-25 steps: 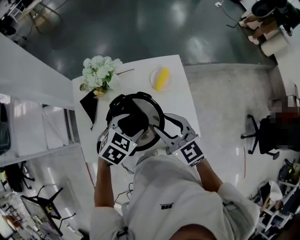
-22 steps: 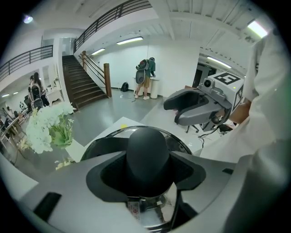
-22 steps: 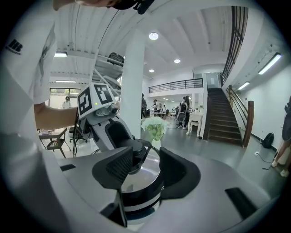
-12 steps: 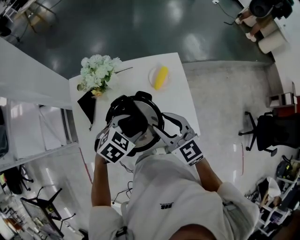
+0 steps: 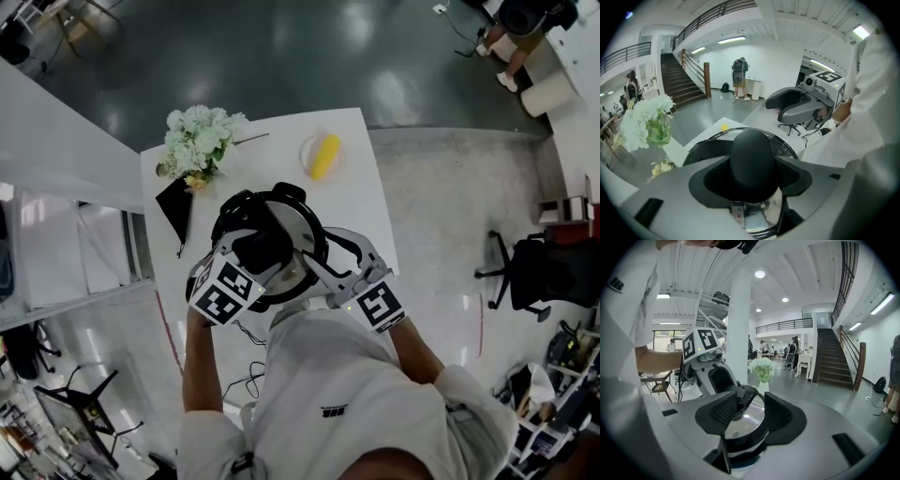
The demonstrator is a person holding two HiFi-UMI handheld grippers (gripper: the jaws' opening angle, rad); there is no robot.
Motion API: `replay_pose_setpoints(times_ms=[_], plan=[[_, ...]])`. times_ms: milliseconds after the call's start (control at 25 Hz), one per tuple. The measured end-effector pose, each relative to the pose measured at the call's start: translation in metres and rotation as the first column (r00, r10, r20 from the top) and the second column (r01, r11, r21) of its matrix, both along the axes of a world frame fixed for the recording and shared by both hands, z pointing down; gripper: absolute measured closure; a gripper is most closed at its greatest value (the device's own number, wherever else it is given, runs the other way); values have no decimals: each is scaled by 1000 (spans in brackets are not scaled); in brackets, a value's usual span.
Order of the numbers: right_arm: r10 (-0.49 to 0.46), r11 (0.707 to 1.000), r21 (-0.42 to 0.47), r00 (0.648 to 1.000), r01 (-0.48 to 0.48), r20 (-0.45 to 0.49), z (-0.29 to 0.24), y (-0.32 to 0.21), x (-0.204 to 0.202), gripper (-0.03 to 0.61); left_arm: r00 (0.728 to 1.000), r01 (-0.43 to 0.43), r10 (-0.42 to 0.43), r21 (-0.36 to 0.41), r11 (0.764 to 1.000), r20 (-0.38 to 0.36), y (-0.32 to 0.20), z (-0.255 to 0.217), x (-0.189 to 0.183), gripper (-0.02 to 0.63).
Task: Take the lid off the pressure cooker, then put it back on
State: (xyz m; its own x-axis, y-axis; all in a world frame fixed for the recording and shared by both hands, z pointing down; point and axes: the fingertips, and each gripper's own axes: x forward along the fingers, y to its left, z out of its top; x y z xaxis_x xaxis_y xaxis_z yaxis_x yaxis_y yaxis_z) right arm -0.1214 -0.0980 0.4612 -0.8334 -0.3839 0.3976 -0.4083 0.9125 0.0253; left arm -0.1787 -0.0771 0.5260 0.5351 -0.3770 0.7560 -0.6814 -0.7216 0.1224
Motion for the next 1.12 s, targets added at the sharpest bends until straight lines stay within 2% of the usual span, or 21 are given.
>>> replay_pose_setpoints(times_ms=[120, 280, 720, 920, 1120], plan=[[0, 1000, -23, 1000, 0, -12, 2, 0, 2, 394, 998, 66, -66, -5, 998, -11, -1, 1, -2, 327], [-20, 999, -31, 1000, 19, -11, 5, 3, -1, 394, 995, 94, -94, 0, 996, 26, -1, 11, 6, 327], [-66, 997, -46, 998, 65, -17, 13, 4, -3, 394, 982, 185, -185, 23, 982, 20, -2, 10, 7, 327], [-89, 994, -64, 996, 87, -24, 16, 5, -6, 396, 960, 280, -281, 22, 960, 21, -3, 10, 5, 327], [-121, 991, -66, 992, 120, -19, 19, 6, -10, 396, 921, 389, -389, 21, 921, 22, -5, 11, 2, 327]])
